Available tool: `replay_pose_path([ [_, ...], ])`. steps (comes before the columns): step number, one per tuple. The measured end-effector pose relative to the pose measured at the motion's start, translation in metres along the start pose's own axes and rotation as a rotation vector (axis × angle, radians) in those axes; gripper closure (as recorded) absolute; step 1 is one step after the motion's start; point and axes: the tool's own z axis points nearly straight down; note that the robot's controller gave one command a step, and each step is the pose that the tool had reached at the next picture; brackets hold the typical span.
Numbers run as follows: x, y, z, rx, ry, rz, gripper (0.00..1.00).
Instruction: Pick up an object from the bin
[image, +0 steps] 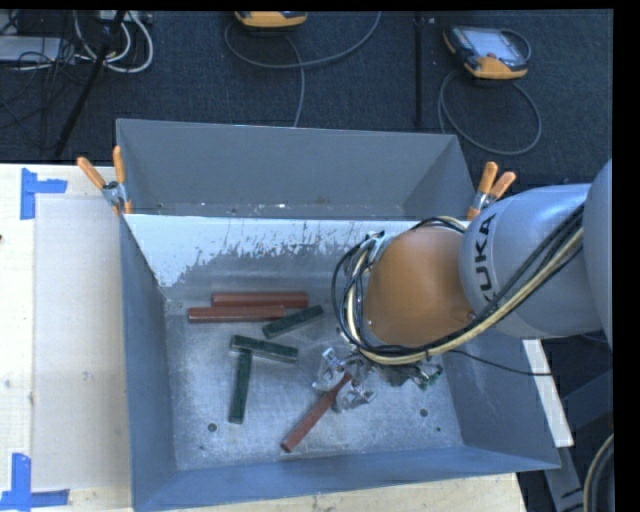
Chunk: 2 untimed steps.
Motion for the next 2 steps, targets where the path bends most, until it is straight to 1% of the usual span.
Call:
replay_pose_path([
  [1, 0.0, 0.0, 0.0, 0.0, 0.0, 0.0, 1.0],
  [2, 0.01, -0.009, -0.135, -0.004, 0.013, 0.044, 1.0],
])
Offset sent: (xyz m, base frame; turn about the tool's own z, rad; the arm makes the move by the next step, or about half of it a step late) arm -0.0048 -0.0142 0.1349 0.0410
